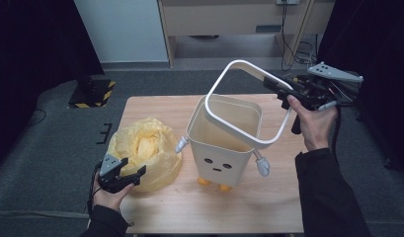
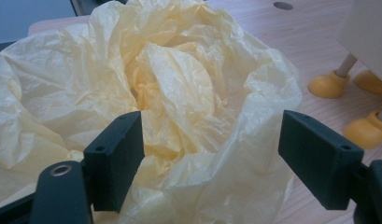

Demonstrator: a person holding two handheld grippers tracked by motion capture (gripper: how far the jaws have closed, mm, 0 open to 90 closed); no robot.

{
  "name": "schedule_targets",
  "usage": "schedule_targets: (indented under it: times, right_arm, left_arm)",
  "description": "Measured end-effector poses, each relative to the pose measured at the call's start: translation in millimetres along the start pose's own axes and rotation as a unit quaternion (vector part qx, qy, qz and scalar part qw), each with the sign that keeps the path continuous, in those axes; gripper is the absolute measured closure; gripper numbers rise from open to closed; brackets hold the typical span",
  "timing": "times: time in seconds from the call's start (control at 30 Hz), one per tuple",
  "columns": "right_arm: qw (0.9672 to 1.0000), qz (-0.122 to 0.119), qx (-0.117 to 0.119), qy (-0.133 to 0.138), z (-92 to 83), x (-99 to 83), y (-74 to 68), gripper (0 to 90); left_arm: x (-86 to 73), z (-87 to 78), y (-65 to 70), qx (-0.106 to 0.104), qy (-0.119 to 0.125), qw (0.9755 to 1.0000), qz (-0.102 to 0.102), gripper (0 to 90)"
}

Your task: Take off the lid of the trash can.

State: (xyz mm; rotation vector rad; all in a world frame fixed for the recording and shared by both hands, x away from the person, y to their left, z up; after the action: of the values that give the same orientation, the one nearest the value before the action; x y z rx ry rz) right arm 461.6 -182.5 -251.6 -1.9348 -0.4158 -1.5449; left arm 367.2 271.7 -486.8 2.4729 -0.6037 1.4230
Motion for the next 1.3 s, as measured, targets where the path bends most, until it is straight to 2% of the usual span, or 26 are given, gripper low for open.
schedule_targets:
  times: [0.17, 0.33, 0.43, 0.53, 0.7, 0.87, 0.93, 1.07, 1.3]
  right_arm:
    - [0.9987, 0.005, -0.040, 0.033, -23.6, 3.1, 14.8, 65.4]
    - [0.9948, 0.000, -0.088, 0.052, -46.0, 3.1, 30.6, 65.4]
    - [0.9921, 0.003, -0.108, 0.064, -58.0, 2.7, 39.0, 65.4]
    - [0.9877, 0.001, -0.135, 0.079, -69.8, 2.7, 47.2, 65.3]
    - [0.9779, -0.006, -0.184, 0.098, -87.8, -0.8, 62.3, 65.2]
    - [0.9739, 0.003, -0.206, 0.095, -96.4, -14.8, 78.3, 65.3]
    - [0.9699, 0.004, -0.220, 0.105, -100.4, -20.4, 85.0, 65.3]
    - [0.9598, 0.017, -0.251, 0.125, -109.4, -31.8, 99.2, 65.3]
    - [0.9554, 0.031, -0.280, 0.090, -110.7, -68.6, 123.5, 65.2]
  left_arm:
    - [-0.4, 0.3, -0.8, 0.000, 0.001, 1.0000, -0.005, 21.7]
    - [-0.4, 0.4, -0.8, 0.000, 0.001, 1.0000, -0.006, 21.7]
    - [-0.3, 0.4, -1.0, 0.000, 0.001, 1.0000, -0.007, 21.7]
    - [-0.3, 0.2, -1.0, 0.001, 0.001, 1.0000, -0.007, 21.7]
    - [-0.3, 0.1, -1.2, 0.002, 0.002, 1.0000, -0.007, 21.7]
    - [-0.3, 0.1, -1.3, 0.002, 0.001, 1.0000, -0.007, 21.7]
    - [-0.4, 0.2, -1.4, 0.002, 0.001, 1.0000, -0.008, 21.7]
    - [-0.4, 0.0, -1.7, 0.003, 0.001, 1.0000, -0.007, 21.7]
    - [-0.3, 0.2, -1.4, 0.003, 0.001, 1.0000, -0.007, 21.7]
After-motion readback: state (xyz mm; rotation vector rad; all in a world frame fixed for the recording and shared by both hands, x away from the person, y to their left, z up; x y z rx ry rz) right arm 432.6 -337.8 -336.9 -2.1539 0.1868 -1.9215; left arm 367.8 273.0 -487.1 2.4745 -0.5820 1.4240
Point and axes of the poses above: each handheld gripper's, and its own axes: z roughly forward along the jaws, x roughly out of its top, y roughly to its right, the point moved 6 cm from there along z, roughly forward along the jaws, and after that the axes turned 5 degrees about z, right-handed, at the moved point
